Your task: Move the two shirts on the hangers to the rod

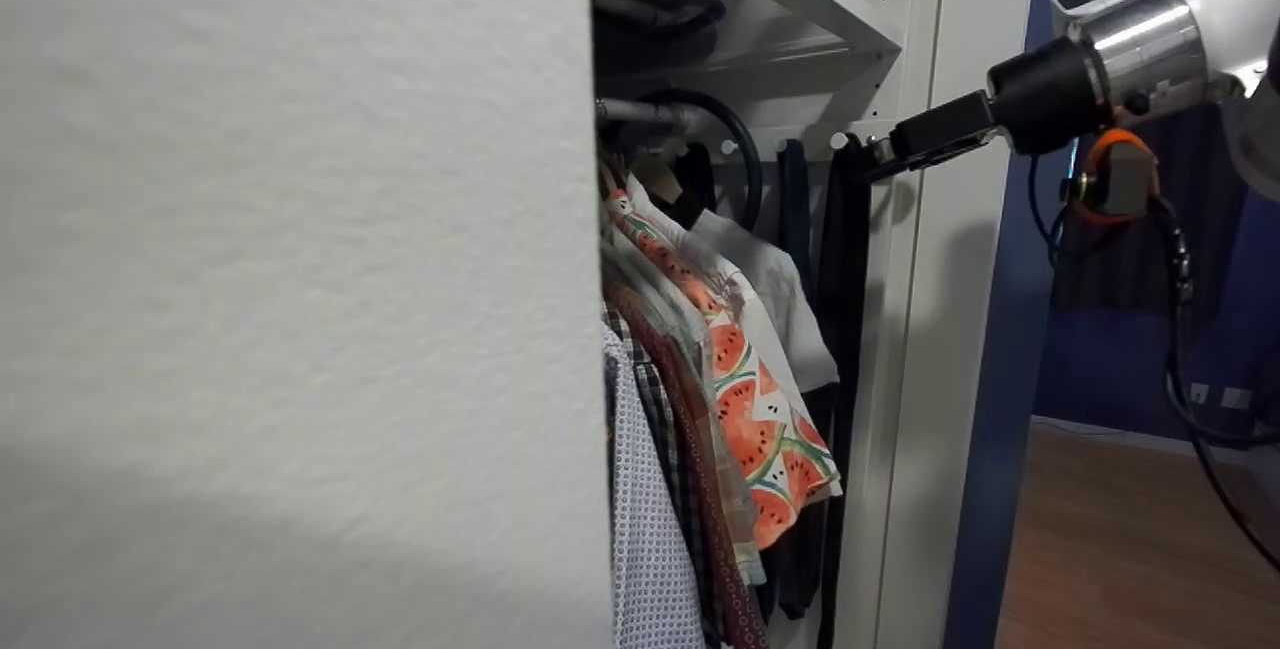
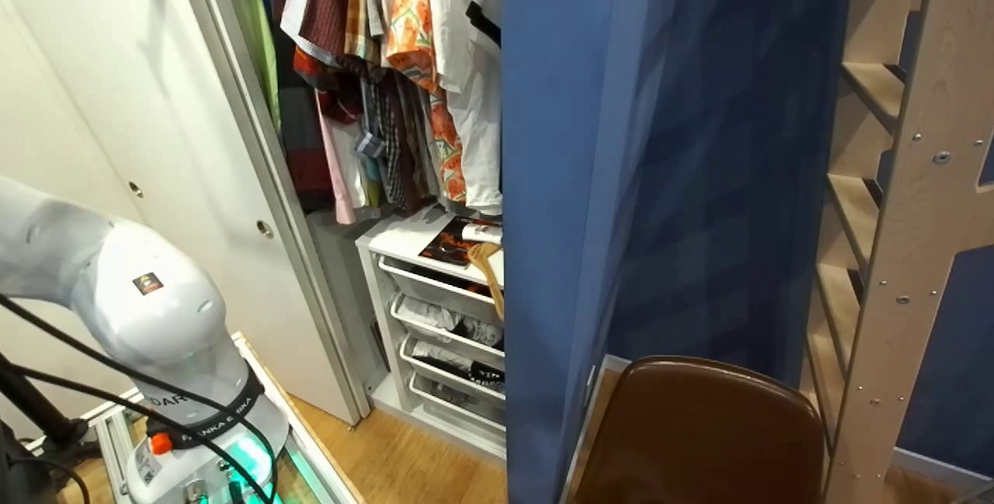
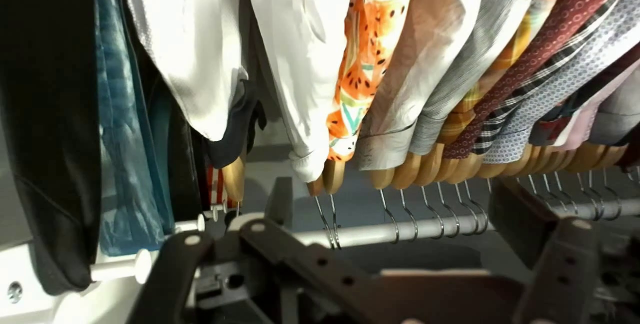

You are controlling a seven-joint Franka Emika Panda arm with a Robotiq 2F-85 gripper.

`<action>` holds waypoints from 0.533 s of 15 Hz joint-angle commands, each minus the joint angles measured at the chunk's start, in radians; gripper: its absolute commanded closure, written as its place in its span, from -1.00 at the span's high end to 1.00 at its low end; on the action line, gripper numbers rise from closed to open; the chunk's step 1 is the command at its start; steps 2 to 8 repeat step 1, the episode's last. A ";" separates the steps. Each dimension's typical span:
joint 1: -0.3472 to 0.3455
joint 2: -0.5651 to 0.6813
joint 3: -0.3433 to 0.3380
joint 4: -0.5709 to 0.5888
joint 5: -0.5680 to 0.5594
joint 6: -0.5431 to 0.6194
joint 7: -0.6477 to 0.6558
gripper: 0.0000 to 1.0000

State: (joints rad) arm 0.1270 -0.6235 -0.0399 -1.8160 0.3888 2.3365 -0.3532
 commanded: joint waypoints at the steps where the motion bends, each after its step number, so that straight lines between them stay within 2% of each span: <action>1: 0.034 -0.021 -0.017 -0.011 -0.041 0.004 0.024 1.00; 8: 0.034 -0.021 -0.017 -0.011 -0.041 0.004 0.024 1.00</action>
